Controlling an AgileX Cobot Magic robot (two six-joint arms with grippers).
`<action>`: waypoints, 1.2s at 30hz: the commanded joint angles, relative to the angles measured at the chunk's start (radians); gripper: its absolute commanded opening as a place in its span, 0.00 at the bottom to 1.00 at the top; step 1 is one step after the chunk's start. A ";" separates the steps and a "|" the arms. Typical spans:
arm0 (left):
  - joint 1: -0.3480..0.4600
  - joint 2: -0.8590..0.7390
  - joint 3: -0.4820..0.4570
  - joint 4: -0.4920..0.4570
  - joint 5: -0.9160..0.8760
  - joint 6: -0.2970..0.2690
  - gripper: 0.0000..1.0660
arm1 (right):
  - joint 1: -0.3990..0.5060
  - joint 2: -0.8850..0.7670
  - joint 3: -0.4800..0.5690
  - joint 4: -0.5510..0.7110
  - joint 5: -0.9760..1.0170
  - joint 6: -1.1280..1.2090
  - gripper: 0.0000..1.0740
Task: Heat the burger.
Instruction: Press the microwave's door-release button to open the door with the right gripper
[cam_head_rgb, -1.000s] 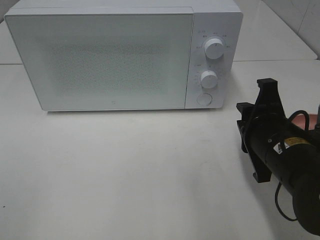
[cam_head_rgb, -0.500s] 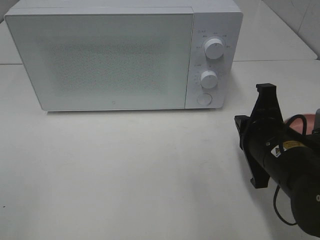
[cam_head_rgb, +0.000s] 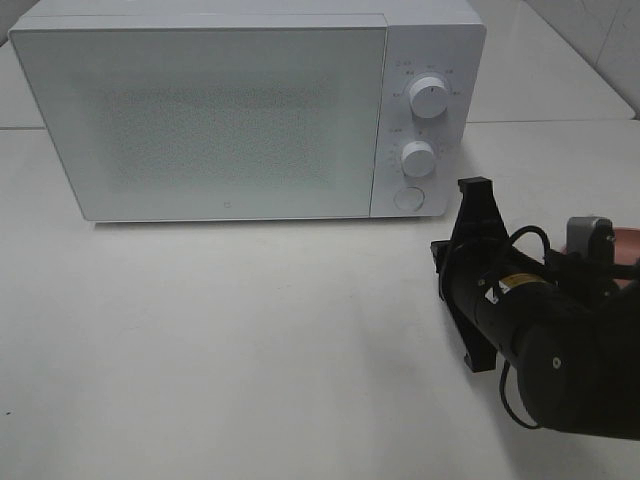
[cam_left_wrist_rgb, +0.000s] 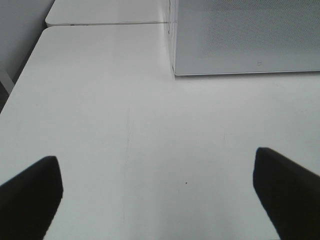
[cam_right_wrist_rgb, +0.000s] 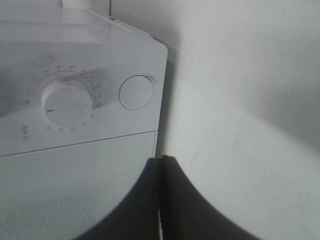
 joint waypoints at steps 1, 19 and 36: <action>-0.001 -0.019 0.004 0.000 -0.005 -0.006 0.92 | -0.033 0.013 -0.032 -0.041 0.026 0.008 0.00; -0.001 -0.019 0.004 0.000 -0.005 -0.006 0.92 | -0.189 0.104 -0.225 -0.136 0.135 -0.014 0.01; -0.001 -0.019 0.004 0.000 -0.005 -0.005 0.92 | -0.238 0.233 -0.342 -0.206 0.157 0.031 0.00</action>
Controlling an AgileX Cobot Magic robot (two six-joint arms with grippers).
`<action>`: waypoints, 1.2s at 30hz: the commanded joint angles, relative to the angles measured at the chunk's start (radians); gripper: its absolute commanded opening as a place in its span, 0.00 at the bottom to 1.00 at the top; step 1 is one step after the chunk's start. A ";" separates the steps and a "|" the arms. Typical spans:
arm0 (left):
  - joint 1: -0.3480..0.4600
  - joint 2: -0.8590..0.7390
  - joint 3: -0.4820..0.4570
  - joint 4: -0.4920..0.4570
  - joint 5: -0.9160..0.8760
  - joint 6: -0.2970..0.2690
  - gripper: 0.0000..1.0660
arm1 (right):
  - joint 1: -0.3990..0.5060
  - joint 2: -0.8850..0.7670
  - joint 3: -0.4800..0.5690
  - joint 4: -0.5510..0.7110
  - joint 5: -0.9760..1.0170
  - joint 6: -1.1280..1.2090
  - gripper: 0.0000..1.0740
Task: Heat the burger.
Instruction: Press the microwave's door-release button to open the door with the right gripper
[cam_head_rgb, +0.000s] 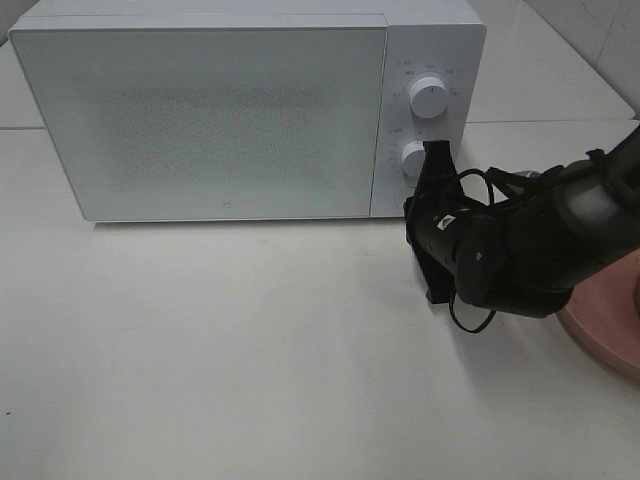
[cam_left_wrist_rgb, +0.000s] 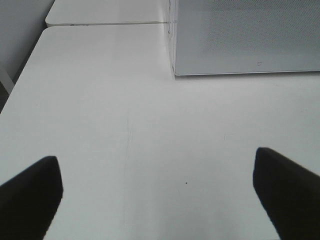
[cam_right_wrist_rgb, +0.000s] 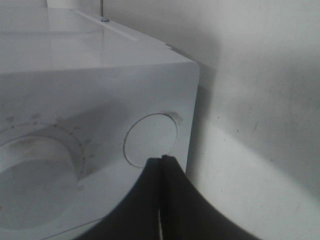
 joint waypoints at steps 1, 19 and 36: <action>-0.001 -0.019 0.004 0.000 -0.005 -0.005 0.92 | -0.007 0.006 -0.012 -0.008 0.003 0.010 0.00; -0.001 -0.019 0.004 0.000 -0.005 -0.005 0.92 | -0.007 0.085 -0.104 0.026 0.000 -0.004 0.00; -0.001 -0.019 0.004 0.000 -0.005 -0.005 0.92 | -0.031 0.090 -0.115 0.024 -0.059 -0.018 0.00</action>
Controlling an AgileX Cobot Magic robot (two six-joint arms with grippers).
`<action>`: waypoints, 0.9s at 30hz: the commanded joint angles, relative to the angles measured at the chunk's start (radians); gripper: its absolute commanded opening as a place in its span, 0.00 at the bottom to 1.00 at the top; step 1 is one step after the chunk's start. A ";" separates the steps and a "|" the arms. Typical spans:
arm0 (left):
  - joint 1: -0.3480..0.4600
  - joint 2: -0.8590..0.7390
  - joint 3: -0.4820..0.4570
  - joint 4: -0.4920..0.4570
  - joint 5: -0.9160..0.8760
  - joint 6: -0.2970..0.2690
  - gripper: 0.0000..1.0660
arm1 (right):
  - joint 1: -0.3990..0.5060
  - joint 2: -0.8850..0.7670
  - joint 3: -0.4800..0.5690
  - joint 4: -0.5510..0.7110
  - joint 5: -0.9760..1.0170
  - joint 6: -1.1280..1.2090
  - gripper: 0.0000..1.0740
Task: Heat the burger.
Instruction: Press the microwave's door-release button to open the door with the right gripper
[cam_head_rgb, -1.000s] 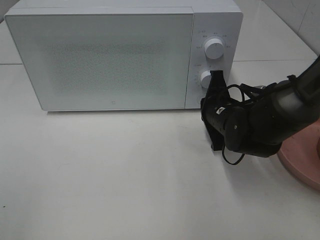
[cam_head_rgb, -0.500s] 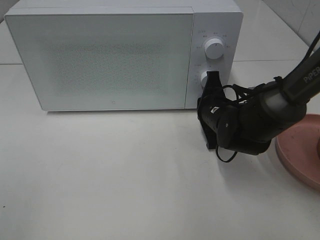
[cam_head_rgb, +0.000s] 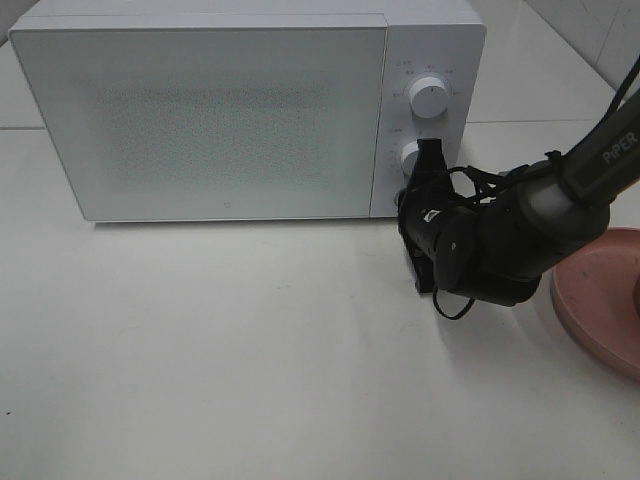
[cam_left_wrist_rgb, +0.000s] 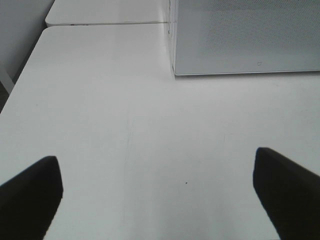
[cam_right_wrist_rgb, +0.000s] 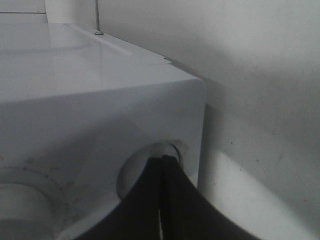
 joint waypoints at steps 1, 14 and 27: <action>-0.001 -0.019 0.004 0.000 -0.005 -0.005 0.92 | -0.007 -0.002 -0.009 -0.003 -0.046 -0.015 0.00; -0.001 -0.019 0.004 0.000 -0.005 -0.005 0.92 | -0.018 0.013 -0.053 -0.010 -0.102 -0.019 0.00; -0.001 -0.019 0.004 0.000 -0.005 -0.005 0.92 | -0.041 0.016 -0.102 0.020 -0.228 -0.047 0.00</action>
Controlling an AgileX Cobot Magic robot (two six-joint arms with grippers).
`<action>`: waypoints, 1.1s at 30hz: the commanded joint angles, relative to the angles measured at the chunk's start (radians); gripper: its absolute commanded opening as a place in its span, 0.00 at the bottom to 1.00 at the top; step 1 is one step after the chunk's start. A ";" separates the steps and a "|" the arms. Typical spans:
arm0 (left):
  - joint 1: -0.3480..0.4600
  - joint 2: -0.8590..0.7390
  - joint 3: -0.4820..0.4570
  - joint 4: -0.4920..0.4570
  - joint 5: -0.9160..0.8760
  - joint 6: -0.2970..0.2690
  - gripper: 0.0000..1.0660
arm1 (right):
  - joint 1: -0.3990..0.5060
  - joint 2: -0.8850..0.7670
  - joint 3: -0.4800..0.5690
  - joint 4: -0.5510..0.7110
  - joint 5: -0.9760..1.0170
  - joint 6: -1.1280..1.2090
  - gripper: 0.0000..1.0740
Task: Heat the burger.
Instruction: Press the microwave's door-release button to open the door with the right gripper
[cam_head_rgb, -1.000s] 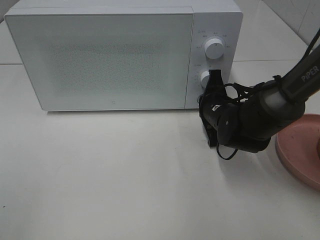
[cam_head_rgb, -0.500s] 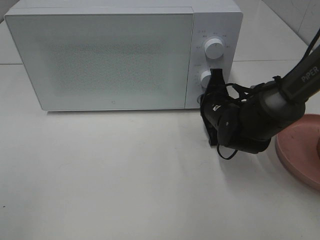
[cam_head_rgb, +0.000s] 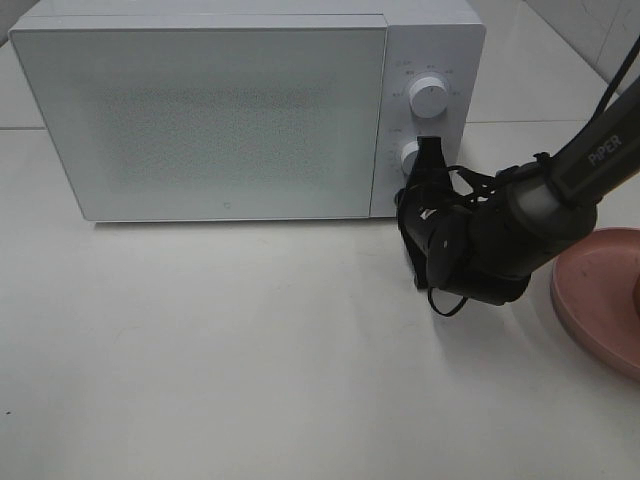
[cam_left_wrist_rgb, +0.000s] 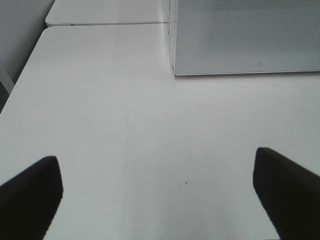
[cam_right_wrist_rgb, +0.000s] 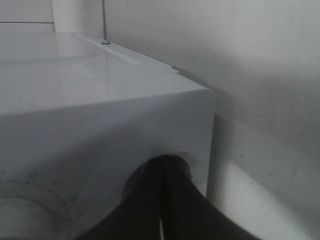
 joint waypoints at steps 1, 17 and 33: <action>-0.001 -0.019 0.004 0.000 -0.005 -0.005 0.92 | -0.041 -0.008 -0.083 -0.016 -0.213 -0.025 0.00; -0.001 -0.019 0.004 0.000 -0.005 -0.005 0.92 | -0.058 -0.024 -0.098 -0.043 -0.116 -0.033 0.00; -0.001 -0.019 0.004 0.000 -0.005 -0.005 0.92 | -0.032 -0.102 0.041 -0.047 0.048 -0.017 0.00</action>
